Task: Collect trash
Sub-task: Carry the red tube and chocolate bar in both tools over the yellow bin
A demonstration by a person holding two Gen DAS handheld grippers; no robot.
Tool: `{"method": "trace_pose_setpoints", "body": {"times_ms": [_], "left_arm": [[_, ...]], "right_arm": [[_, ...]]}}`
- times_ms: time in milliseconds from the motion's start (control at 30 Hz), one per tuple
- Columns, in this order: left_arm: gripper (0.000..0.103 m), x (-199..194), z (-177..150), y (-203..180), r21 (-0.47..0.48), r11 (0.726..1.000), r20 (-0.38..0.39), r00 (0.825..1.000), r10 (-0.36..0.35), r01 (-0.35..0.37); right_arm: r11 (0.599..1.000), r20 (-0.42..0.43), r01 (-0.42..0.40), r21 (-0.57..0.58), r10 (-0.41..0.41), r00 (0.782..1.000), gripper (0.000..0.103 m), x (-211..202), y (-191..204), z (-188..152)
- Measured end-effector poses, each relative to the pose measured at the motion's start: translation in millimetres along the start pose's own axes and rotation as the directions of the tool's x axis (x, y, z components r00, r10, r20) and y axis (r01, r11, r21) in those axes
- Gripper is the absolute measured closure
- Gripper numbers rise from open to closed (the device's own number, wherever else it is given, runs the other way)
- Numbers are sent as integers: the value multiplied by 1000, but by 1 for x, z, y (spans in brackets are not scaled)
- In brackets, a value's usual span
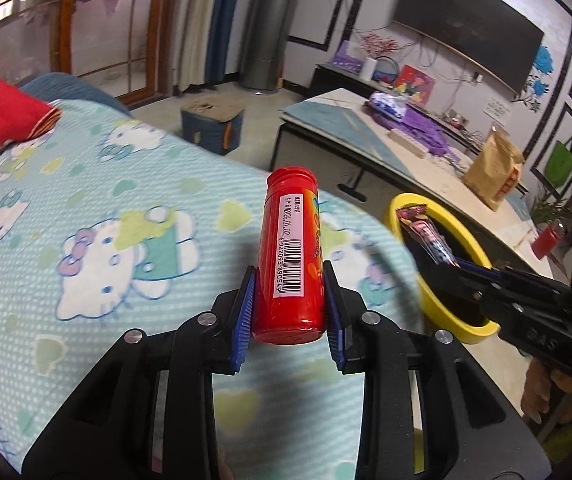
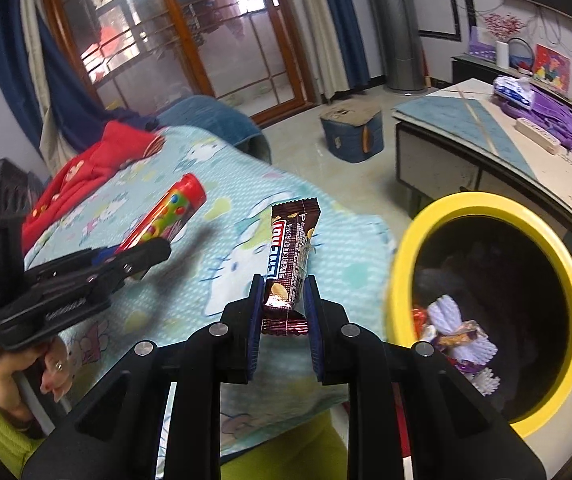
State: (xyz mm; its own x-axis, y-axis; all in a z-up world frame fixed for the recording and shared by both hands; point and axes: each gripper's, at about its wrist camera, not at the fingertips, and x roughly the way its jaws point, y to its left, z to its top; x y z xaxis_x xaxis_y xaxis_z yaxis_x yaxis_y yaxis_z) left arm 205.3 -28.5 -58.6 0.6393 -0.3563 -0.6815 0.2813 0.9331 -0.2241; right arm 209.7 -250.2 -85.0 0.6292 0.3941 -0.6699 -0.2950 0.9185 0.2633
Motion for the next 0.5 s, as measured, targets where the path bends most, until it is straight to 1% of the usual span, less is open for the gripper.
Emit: {"method": "trace_pose_setpoints", "body": {"times_ms": [500], "left_arm": [[79,-3,4,-49,89,994,14,998,-67,65]], "right_arm": [[992,64,62,111,-69,996,83,-32,-55,3]]}}
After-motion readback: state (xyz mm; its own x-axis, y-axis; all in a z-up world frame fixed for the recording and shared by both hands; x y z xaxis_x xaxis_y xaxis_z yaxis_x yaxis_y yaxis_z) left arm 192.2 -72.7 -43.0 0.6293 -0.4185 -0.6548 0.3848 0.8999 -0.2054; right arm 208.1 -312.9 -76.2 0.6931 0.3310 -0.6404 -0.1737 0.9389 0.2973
